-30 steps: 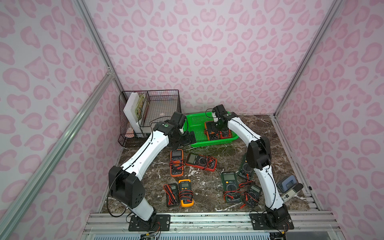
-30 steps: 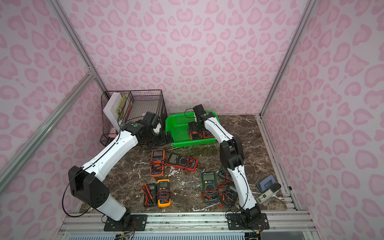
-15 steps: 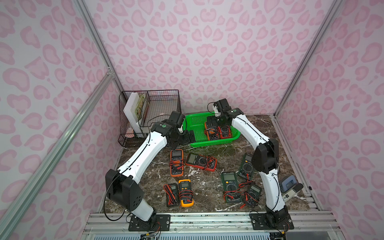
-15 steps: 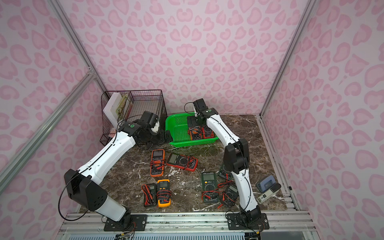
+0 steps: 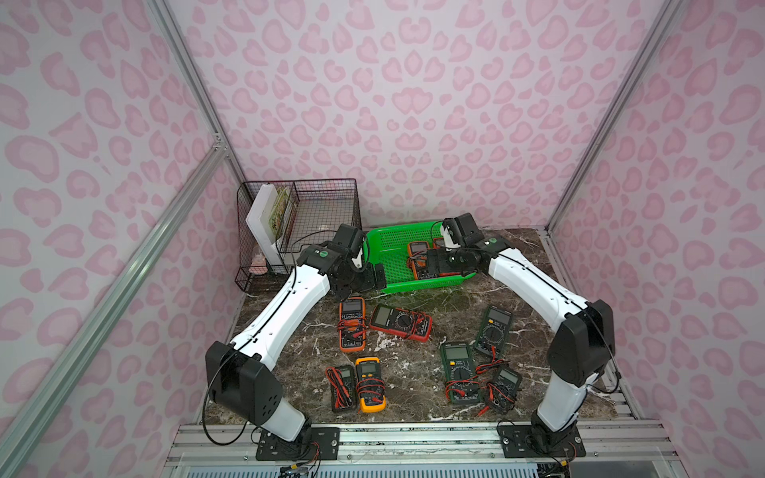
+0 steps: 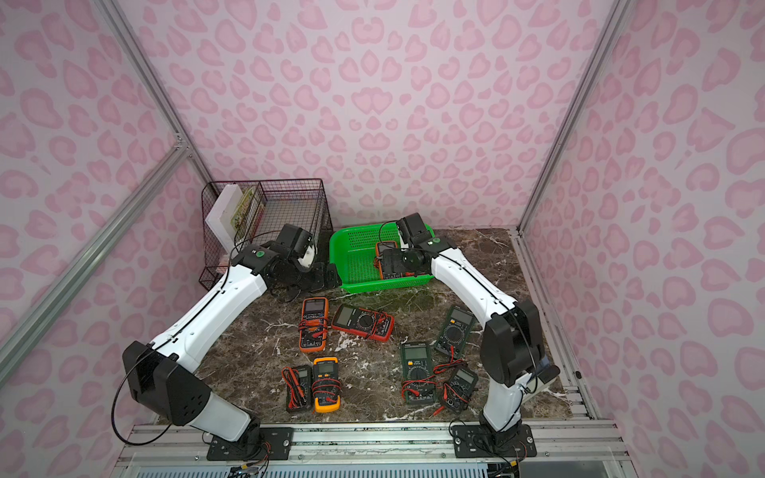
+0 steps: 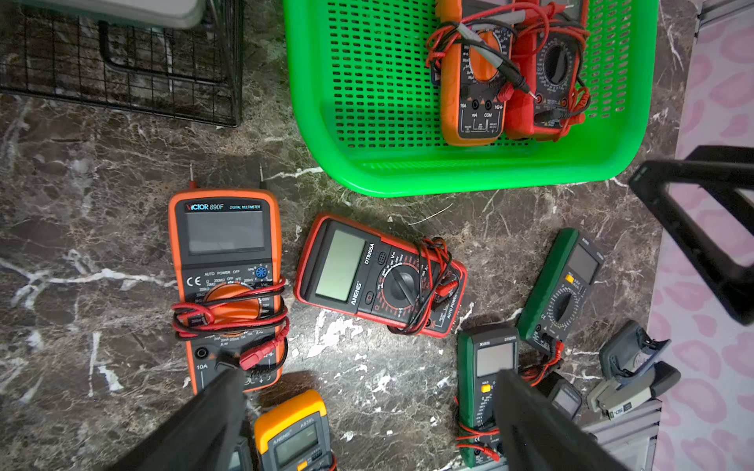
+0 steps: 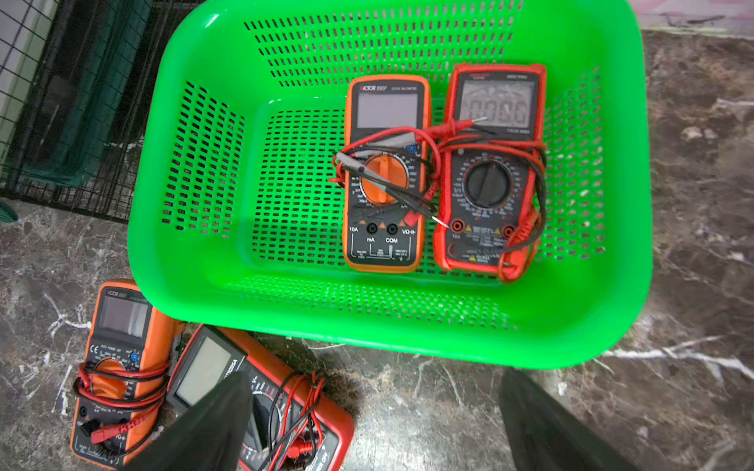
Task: Put the multimeter into the basket
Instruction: Pick up the multimeter from the center of the board.
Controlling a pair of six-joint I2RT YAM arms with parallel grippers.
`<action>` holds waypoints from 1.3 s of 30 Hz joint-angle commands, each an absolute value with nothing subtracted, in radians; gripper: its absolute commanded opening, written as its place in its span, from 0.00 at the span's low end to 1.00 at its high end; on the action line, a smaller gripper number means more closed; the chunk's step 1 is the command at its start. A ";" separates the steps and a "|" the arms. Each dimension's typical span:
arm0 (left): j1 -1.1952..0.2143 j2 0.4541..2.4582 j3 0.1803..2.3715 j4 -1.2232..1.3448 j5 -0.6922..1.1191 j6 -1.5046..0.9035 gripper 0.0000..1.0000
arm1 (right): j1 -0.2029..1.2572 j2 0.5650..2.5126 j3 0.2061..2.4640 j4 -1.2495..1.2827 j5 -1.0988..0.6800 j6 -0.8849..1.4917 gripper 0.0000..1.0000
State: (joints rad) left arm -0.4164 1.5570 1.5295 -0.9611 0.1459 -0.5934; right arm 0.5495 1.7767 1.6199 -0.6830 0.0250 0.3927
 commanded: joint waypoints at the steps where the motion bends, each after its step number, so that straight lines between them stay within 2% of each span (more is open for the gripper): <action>1: -0.416 1.539 1.516 -0.991 0.165 -0.556 0.99 | 0.563 1.697 1.516 -0.667 0.039 0.429 0.99; 14: -0.419 1.493 1.460 -0.986 0.192 -0.573 0.98 | 0.663 1.452 1.105 -0.720 0.022 0.533 0.99; 24: -0.431 1.500 1.431 -0.975 0.195 -0.593 0.99 | 0.750 1.376 0.952 -0.762 0.000 0.641 0.99; 39: -0.448 1.509 1.420 -0.960 0.197 -0.612 0.98 | 0.837 1.318 0.852 -0.776 -0.035 0.771 0.99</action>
